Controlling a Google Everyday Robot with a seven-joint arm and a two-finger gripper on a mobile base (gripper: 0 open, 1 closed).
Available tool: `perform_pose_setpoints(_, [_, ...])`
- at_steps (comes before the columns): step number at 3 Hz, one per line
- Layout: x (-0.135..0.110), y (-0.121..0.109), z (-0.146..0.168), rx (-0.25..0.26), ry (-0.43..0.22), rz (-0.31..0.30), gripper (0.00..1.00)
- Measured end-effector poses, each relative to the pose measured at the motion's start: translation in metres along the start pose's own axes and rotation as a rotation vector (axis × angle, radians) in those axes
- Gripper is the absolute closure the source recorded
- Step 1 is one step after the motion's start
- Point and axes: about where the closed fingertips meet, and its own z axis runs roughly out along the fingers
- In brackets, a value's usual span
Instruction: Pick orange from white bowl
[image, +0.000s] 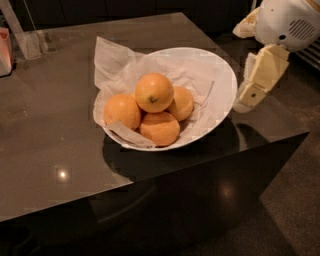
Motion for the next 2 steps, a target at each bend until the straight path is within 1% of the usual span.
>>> perform_pose_setpoints(1, [-0.0496,-0.0121,0.016,-0.061,-0.094,-0.039,0.0])
perform_pose_setpoints(2, [-0.0516,-0.0134,0.0147,-0.05,-0.097,-0.043,0.0])
